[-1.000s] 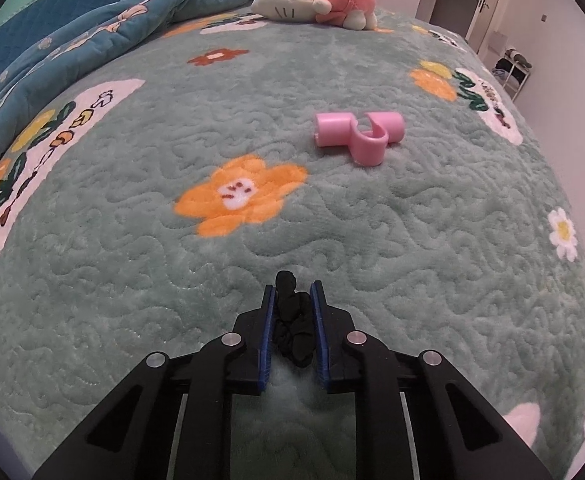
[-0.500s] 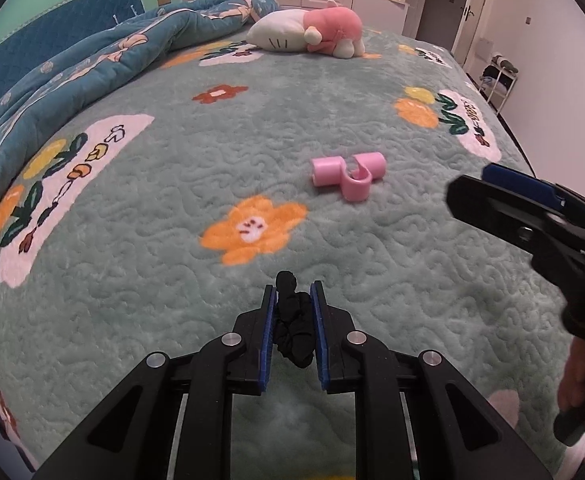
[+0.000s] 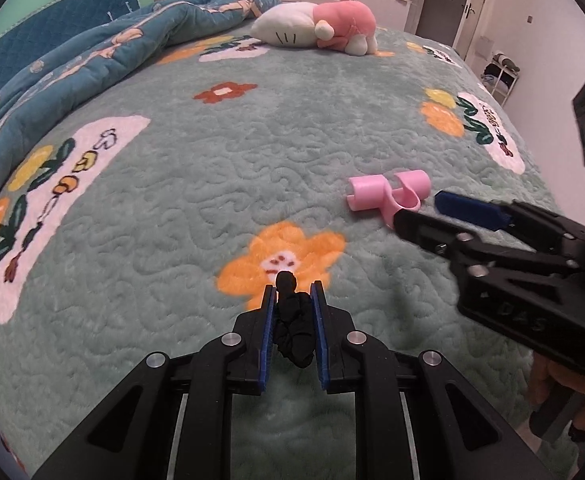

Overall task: Collect trash
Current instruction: 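Close the right tool on the pink plastic clip while the left holds the hair tie, then carry the hair tie and pink clip with both tools over the orange bin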

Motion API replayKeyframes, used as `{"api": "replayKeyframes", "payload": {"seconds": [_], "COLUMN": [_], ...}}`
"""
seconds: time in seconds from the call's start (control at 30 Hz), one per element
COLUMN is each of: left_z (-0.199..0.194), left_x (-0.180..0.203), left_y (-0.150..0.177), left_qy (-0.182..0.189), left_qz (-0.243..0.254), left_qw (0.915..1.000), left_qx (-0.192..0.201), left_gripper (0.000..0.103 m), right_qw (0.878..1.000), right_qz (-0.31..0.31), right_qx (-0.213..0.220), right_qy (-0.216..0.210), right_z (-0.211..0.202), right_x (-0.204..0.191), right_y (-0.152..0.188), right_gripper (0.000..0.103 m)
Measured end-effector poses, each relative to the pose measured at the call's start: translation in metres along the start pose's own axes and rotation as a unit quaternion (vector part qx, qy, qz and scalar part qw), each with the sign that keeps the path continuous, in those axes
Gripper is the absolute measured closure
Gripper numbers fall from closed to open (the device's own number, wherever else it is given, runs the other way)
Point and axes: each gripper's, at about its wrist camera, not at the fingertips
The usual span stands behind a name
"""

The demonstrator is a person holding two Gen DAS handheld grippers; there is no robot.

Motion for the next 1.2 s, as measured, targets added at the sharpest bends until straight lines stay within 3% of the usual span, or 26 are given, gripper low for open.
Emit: {"api": "replayKeyframes", "payload": {"seconds": [0.17,0.23,0.5,0.67,0.87,1.2], "left_z": [0.009,0.012,0.011,-0.02,-0.086,-0.174], "left_x": [-0.001,-0.003,-0.002,0.009,0.041,0.149], "left_y": [-0.005,-0.007,-0.007,-0.003,0.013,0.069], "left_qy": [0.008,0.012,0.009,0.003,0.002,0.045], "left_qz": [0.001,-0.003,-0.006,0.003,0.023,0.108], "left_qw": [1.0,0.9999,0.9999,0.9999,0.9991,0.991], "left_qx": [0.001,0.0,-0.003,0.009,0.036,0.066], "left_gripper": [0.084,0.084,0.084,0.084,0.084,0.084], "right_qw": [1.0,1.0,1.0,0.999,0.998,0.989], "right_qz": [-0.004,-0.009,-0.011,-0.011,0.0,0.053], "right_qx": [-0.001,-0.004,0.015,0.036,0.067,0.132], "right_qy": [0.006,0.011,-0.008,-0.017,-0.017,0.027], "right_z": [0.02,0.027,0.009,-0.047,-0.143,-0.305], "right_x": [0.001,0.002,0.002,-0.008,-0.014,0.001], "right_y": [-0.006,-0.006,-0.005,0.005,0.032,0.126], "right_gripper": [0.067,0.077,0.078,0.078,0.078,0.078]}}
Point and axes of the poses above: each gripper's, at about its wrist camera, not at the fingertips, and z roughly the way its jaws point, x to its right, y to its underside, and after that the axes turned 2 degrees about -z, right-handed
